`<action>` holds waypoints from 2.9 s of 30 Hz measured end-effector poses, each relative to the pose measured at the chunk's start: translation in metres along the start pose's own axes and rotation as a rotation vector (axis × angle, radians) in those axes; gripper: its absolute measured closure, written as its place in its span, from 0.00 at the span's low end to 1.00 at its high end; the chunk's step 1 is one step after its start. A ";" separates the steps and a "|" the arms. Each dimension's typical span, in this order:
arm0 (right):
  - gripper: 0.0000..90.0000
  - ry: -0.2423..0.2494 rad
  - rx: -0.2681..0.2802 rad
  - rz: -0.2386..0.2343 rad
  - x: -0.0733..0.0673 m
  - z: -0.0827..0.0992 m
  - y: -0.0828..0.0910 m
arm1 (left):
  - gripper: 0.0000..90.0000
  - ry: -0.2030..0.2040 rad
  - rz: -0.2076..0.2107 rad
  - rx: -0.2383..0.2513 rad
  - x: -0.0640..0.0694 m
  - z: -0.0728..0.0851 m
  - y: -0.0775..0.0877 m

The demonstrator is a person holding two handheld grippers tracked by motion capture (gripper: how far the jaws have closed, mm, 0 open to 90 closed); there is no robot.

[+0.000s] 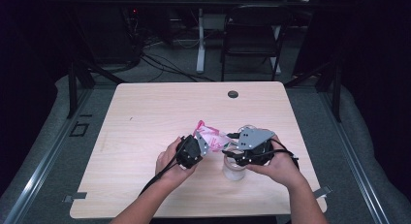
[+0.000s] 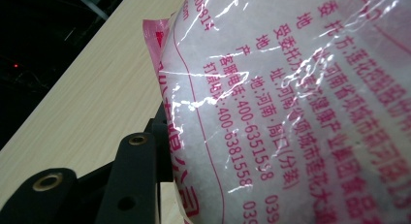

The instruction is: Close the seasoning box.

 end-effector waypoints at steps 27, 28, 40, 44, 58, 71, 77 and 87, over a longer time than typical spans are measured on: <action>1.00 -0.083 -0.008 -0.105 0.000 0.003 0.003 | 0.64 -0.072 -0.057 0.017 0.003 0.000 0.002; 1.00 -0.091 -0.006 -0.110 0.000 0.003 0.003 | 0.64 -0.077 -0.059 0.020 0.003 0.000 0.002; 1.00 -0.164 -0.003 -0.140 0.004 0.006 0.004 | 0.64 -0.123 -0.077 0.038 0.006 0.002 0.005; 1.00 -0.199 0.004 -0.148 0.007 0.008 0.003 | 0.64 -0.128 -0.085 0.047 0.006 0.002 0.006; 1.00 -0.318 0.032 -0.160 0.018 0.015 0.004 | 0.65 -0.229 -0.135 0.054 0.009 -0.001 0.012; 1.00 -0.363 0.037 -0.134 0.024 0.021 0.004 | 0.66 -0.289 -0.170 0.061 0.012 -0.004 0.013; 1.00 -0.373 0.044 -0.123 0.024 0.021 0.005 | 0.66 -0.306 -0.193 0.065 0.012 -0.004 0.015; 1.00 -0.361 0.045 -0.131 0.021 0.020 0.007 | 0.66 -0.353 -0.237 0.076 0.014 -0.004 0.018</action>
Point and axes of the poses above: each handheld gripper's, and its own axes: y roughly backward along the jaws, z roughly out of its underside, x roughly to its right, the point moved 1 cm from there along -y, roughly forward along the jaws, and after that the axes turned 1 degree about z, right-handed, at the moved point
